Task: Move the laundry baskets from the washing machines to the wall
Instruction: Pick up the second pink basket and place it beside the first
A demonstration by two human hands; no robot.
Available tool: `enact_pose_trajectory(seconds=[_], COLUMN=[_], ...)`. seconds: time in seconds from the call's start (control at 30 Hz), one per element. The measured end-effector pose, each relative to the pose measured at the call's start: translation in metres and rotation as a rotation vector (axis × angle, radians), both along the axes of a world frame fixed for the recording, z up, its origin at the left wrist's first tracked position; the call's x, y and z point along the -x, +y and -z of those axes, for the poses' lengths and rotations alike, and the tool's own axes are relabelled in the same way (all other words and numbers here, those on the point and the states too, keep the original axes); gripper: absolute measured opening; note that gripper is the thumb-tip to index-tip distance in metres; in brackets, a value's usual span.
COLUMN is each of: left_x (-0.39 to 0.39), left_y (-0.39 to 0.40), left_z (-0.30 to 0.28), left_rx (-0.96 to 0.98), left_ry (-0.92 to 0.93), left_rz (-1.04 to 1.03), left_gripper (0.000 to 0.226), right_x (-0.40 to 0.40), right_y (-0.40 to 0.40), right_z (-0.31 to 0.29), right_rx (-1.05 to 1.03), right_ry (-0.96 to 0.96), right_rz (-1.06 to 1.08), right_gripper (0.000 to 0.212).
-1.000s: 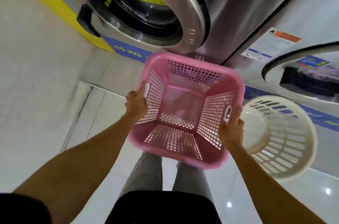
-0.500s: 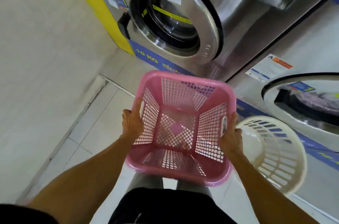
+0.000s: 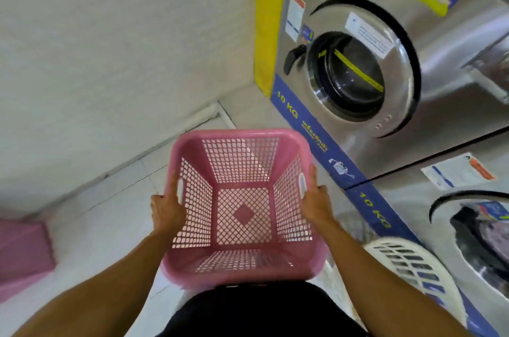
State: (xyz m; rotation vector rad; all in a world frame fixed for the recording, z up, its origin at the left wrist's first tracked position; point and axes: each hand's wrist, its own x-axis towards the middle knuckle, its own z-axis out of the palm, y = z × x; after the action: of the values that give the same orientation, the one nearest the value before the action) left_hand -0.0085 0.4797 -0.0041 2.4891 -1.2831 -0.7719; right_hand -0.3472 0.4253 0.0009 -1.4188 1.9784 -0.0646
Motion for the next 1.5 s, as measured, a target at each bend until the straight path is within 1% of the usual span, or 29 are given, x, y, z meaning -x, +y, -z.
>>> enact_pose_trajectory(seconds=[0.1,0.27,0.33,0.43,0.53,0.67,0.8,0.93,1.03,1.13,1.17,1.23,1.33,1.4,1.5], left_x=[-0.044,-0.133,-0.172,-0.226,-0.278,-0.343,-0.404,-0.469,-0.514,-0.553,-0.566,-0.592,-0.618,-0.633,-0.653], left_y=[0.037,0.091,0.112,0.145,0.172,0.196,0.206,0.204,0.196,0.188,0.186,0.179,0.17,0.166,0.156], left_z=[-0.006,-0.015,-0.02,-0.028,-0.037,-0.039,-0.037,-0.025,-0.008,0.009,0.015,0.029,0.053,0.069,0.095], left_rx=[0.011,0.005,0.006,0.007,0.025,0.076,0.098,0.069,0.039,0.026,0.014,-0.042,-0.143,-0.193,-0.246], left_ry=[-0.009,0.013,0.017,0.004,0.026,0.002,0.005,0.027,0.009,-0.042,-0.051,-0.062,-0.008,0.041,0.064], left_rz=[-0.127,-0.307,-0.356,-0.427,-0.461,-0.498,-0.534,-0.537,-0.599,-0.597,-0.596,-0.568,-0.562,-0.573,-0.524], left_gripper=[0.093,0.089,0.088,0.086,0.096,0.109,0.114,0.102,0.097,0.084,0.083,0.088,0.101,0.104,0.107], right_x=[-0.053,-0.156,-0.201,-0.267,-0.33,-0.403,-0.48,-0.555,-0.606,-0.646,-0.658,-0.68,-0.702,-0.712,-0.728], right_y=[-0.008,-0.008,-0.003,0.004,0.016,0.019,0.007,-0.011,-0.028,-0.04,-0.045,-0.053,-0.058,-0.063,-0.07], right_z=[-0.008,-0.016,-0.016,-0.016,-0.02,-0.025,-0.022,-0.004,0.016,0.033,0.039,0.052,0.071,0.086,0.11], right_rx=[-0.008,-0.003,-0.008,-0.006,-0.003,0.014,0.025,0.007,-0.016,-0.044,-0.068,-0.102,-0.148,-0.19,-0.2], right_ry=[0.008,0.048,0.037,-0.012,-0.059,-0.076,-0.108,-0.122,-0.088,-0.075,-0.068,-0.054,-0.036,-0.035,0.006], right_rz=[-0.102,-0.282,-0.335,-0.4,-0.435,-0.554,-0.625,-0.677,-0.723,-0.776,-0.795,-0.801,-0.793,-0.81,-0.835], right_gripper=[0.088,0.088,0.087,0.081,0.081,0.082,0.074,0.07,0.074,0.08,0.081,0.08,0.08,0.082,0.084])
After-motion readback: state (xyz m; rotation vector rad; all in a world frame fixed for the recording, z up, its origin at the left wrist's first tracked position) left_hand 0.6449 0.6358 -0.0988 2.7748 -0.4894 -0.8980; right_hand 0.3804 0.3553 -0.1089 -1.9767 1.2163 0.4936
